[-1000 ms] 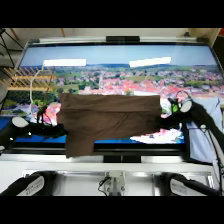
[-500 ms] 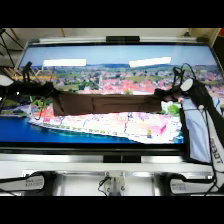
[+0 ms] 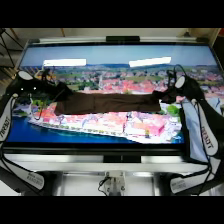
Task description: Fold the shirts.
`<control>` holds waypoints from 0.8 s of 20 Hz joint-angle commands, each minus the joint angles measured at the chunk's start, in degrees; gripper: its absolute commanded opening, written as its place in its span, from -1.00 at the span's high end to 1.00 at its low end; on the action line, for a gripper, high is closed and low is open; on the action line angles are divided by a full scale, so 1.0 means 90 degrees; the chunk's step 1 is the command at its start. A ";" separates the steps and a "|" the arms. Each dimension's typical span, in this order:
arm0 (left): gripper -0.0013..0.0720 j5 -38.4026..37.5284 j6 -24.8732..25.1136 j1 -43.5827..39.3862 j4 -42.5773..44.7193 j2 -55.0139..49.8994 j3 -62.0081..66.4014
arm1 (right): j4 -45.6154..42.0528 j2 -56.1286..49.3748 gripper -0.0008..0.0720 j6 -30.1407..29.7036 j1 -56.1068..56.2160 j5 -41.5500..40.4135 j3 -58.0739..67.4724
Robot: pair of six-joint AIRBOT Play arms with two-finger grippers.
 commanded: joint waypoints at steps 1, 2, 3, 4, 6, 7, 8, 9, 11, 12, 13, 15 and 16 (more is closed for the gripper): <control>-0.58 -0.0568 -0.0044 0.0083 -0.0010 0.0029 0.0073 | -0.0015 -0.0119 -0.91 -0.0092 -0.0170 0.0168 0.0168; -0.58 -0.0590 -0.0041 0.0075 -0.0012 0.0138 0.0073 | 0.0284 -0.0240 -0.91 -0.0066 -0.0262 0.0124 0.0168; -0.58 -0.0588 -0.0029 0.0051 -0.0010 0.0257 0.0075 | 0.0610 -0.0391 -0.91 -0.0053 -0.0345 0.0136 0.0168; -0.58 -0.0588 0.0022 0.0022 -0.0010 0.0384 0.0073 | 0.0998 -0.0559 -0.91 -0.0058 -0.0408 0.0182 0.0168; -0.58 -0.0583 0.0032 -0.0085 -0.0010 0.0629 0.0075 | 0.1688 -0.0835 -0.88 -0.0092 -0.0435 0.0321 0.0168; -0.58 -0.0583 0.0073 -0.0163 -0.0015 0.0714 0.0075 | 0.2052 -0.0945 -0.78 -0.0158 -0.0430 0.0452 0.0168; -0.58 -0.0576 0.0126 -0.0267 -0.0015 0.0780 0.0075 | 0.2351 -0.1003 -0.33 -0.0299 -0.0408 0.0605 0.0168; -0.58 -0.0534 0.0124 -0.0386 -0.0017 0.0811 0.0073 | 0.2523 -0.0991 0.35 -0.0389 -0.0403 0.0665 0.0168; -0.14 -0.0367 0.0124 -0.0731 -0.0243 0.0784 0.0070 | 0.2994 -0.0784 0.79 -0.0544 -0.0444 0.0770 0.0168; 0.21 -0.0170 0.0124 -0.0986 -0.0415 0.0760 0.0063 | 0.3228 -0.0549 0.79 -0.0748 -0.0471 0.0835 0.0168; 0.57 0.0136 0.0124 -0.1282 -0.0554 0.0741 0.0036 | 0.3354 -0.0233 0.79 -0.0816 -0.0498 0.0916 0.0168; 0.87 0.0937 0.0121 -0.2052 -0.0678 0.0585 0.0019 | 0.3402 0.0505 0.79 -0.0809 -0.0500 0.1161 0.0168; 0.87 0.1316 0.0114 -0.2504 -0.0678 0.0425 0.0019 | 0.3402 0.0945 0.79 -0.0797 -0.0500 0.1348 0.0168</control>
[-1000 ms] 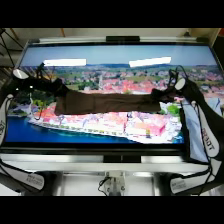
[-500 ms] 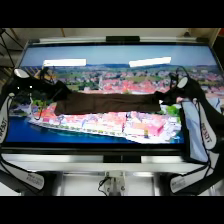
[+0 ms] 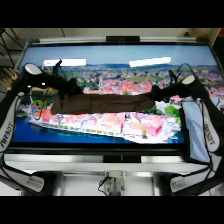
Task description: Fold the shirts.
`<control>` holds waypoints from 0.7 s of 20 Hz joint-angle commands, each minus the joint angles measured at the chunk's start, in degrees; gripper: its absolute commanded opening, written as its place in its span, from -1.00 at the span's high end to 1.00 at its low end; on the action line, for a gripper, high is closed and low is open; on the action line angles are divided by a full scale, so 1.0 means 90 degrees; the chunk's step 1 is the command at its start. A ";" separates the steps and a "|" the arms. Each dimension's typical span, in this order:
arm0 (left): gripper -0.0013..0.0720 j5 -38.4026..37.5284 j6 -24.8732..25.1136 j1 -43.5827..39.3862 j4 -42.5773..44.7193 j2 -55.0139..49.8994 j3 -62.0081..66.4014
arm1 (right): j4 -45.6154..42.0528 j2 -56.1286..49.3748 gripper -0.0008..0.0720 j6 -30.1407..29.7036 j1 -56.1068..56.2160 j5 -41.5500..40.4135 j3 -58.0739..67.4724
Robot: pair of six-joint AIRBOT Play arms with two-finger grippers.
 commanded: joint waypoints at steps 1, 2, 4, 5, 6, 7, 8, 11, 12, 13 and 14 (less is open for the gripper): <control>0.87 0.1231 -0.0015 -0.1314 -0.0194 -0.0376 -0.0017 | 0.0437 0.1263 0.79 -0.0095 -0.0029 0.0585 0.0012; 0.87 0.1447 -0.0109 -0.1712 -0.0194 -0.0590 -0.0015 | 0.0437 0.1702 0.79 -0.0005 -0.0029 0.0767 0.0012; 0.87 0.1846 -0.0352 -0.2339 -0.0401 -0.0969 -0.0010 | 0.0437 0.2492 0.79 0.0238 -0.0029 0.0991 0.0012; 0.87 0.2047 -0.0374 -0.2608 -0.0702 -0.1139 -0.0010 | 0.0437 0.2861 0.79 0.0364 -0.0029 0.1044 0.0012; 0.87 0.2346 -0.0444 -0.2829 -0.1025 -0.1280 -0.0010 | 0.0437 0.3157 0.79 0.0520 -0.0029 0.1090 0.0012; 0.87 0.2820 -0.0440 -0.3043 -0.1404 -0.1392 -0.0010 | 0.0440 0.3417 0.79 0.0692 -0.0027 0.1161 0.0012; 0.87 0.3242 -0.0440 -0.3189 -0.1673 -0.1450 -0.0010 | 0.0461 0.3592 0.79 0.0809 -0.0024 0.1236 0.0012; 0.88 0.3276 -0.0437 -0.3033 -0.1617 -0.1294 -0.0005 | 0.0432 0.3767 0.77 0.0899 -0.0024 0.1120 0.0012; 0.88 0.3045 -0.0442 -0.2807 -0.1290 -0.1129 -0.0007 | 0.0478 0.3699 0.77 0.0901 0.0012 0.1066 0.0012; 0.88 0.2771 -0.0442 -0.2504 -0.0826 -0.0879 -0.0010 | 0.0454 0.3587 0.77 0.0901 0.0134 0.0957 0.0012; 0.88 0.2514 -0.0444 -0.2169 -0.0408 -0.0602 -0.0010 | 0.0437 0.3410 0.77 0.0896 0.0396 0.0726 0.0012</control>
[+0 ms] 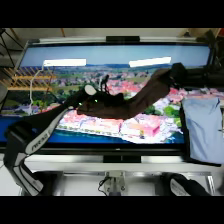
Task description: Fold the shirts.
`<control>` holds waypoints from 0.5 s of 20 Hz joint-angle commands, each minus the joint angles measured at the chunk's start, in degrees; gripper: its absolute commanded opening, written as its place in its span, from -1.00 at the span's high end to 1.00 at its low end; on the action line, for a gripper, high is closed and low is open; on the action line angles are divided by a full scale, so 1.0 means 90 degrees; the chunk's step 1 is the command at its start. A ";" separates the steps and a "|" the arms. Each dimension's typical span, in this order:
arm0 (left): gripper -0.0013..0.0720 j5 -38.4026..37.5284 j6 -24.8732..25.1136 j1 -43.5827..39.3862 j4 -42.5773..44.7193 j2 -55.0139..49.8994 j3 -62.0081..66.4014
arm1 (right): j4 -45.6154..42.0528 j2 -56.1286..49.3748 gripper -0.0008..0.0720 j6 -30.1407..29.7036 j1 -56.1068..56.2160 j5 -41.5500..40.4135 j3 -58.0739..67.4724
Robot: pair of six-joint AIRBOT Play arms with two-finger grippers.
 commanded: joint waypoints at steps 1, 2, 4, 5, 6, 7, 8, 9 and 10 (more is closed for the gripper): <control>0.88 -0.0559 -0.0032 0.0894 0.1110 0.0770 0.0002 | 0.0012 -0.0313 0.77 0.0087 0.0627 -0.0670 0.0005; 0.88 -0.0729 -0.0085 0.1319 0.1382 0.1139 0.0002 | 0.0019 -0.0583 0.77 0.0080 0.1005 -0.1127 0.0005; 0.88 -0.0940 -0.0143 0.2280 0.1673 0.1950 0.0002 | 0.0289 -0.1309 0.77 -0.0046 0.1887 -0.2210 0.0005; 0.88 -0.1032 -0.0143 0.2790 0.1678 0.2361 0.0002 | 0.0636 -0.1688 0.77 -0.0155 0.2271 -0.2688 0.0005; 0.88 -0.1115 -0.0141 0.3247 0.1681 0.2710 0.0002 | 0.1044 -0.2076 0.74 -0.0342 0.2652 -0.3179 0.0005; 0.88 -0.1214 -0.0141 0.3699 0.1695 0.3038 0.0002 | 0.1452 -0.2494 0.74 -0.0522 0.3060 -0.3704 0.0005; 0.88 -0.1292 -0.0141 0.4061 0.1724 0.3296 0.0002 | 0.1785 -0.2871 0.74 -0.0600 0.3402 -0.4175 0.0005; 0.88 -0.1401 -0.0141 0.4381 0.1773 0.3514 0.0002 | 0.2186 -0.3264 0.60 -0.0665 0.3723 -0.4590 0.0005; 0.88 -0.1547 -0.0136 0.4622 0.1836 0.3670 0.0002 | 0.2657 -0.3587 -0.02 -0.0937 0.3942 -0.4789 0.0007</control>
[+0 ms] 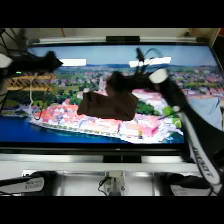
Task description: Fold the shirts.
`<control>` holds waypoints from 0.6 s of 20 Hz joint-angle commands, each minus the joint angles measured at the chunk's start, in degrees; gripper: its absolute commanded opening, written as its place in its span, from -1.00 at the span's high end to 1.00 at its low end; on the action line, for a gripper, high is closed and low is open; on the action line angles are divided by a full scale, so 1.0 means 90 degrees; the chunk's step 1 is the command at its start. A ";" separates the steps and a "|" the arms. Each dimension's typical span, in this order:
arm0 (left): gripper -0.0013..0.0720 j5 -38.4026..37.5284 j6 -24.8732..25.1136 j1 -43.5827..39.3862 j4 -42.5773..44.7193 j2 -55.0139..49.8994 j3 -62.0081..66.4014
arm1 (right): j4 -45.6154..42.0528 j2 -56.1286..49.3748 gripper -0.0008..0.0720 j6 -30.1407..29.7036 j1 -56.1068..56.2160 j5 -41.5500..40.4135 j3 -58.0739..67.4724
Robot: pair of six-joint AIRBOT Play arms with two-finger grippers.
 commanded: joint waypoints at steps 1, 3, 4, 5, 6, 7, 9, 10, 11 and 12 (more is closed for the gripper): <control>0.88 -0.0551 0.0007 0.1098 0.0306 0.0789 0.0000 | 0.1761 -0.1222 -0.42 -0.0886 0.0976 -0.1304 0.0007; 0.88 -0.0911 0.0024 0.1202 0.0665 0.0874 0.0000 | 0.2137 -0.1387 -0.42 -0.1416 0.0860 -0.0797 0.0005; 0.88 -0.1073 0.0024 0.1185 0.0886 0.0877 0.0000 | 0.1948 -0.1307 -0.42 -0.1469 0.0644 -0.0389 0.0005; 0.88 -0.1171 0.0029 0.1146 0.1081 0.0879 -0.0029 | 0.1656 -0.1185 -0.42 -0.1460 0.0362 0.0019 0.0005; 0.88 -0.1183 0.0034 0.1107 0.1188 0.0879 -0.0087 | 0.1258 -0.1015 -0.42 -0.1409 -0.0017 0.0469 0.0005; 0.88 -0.1171 0.0117 0.1090 0.1195 0.0877 -0.0158 | 0.0741 -0.0845 -0.42 -0.1173 -0.0406 0.0862 0.0005; 0.88 -0.1161 0.0124 0.1035 0.1197 0.0872 -0.0308 | -0.1209 -0.0517 -0.42 -0.0202 -0.1258 0.1654 0.0005; 0.88 -0.1161 0.0129 0.1005 0.1188 0.0872 -0.0374 | -0.2373 -0.0430 -0.42 0.0423 -0.1610 0.2057 0.0005; 0.88 -0.1163 0.0155 0.0984 0.1192 0.0872 -0.0415 | -0.3300 -0.0437 -0.51 0.0913 -0.1894 0.2518 0.0000; 0.88 -0.1154 0.0197 0.0940 0.1195 0.0872 -0.0444 | -0.3803 -0.0498 -0.86 0.1122 -0.2118 0.2868 -0.0061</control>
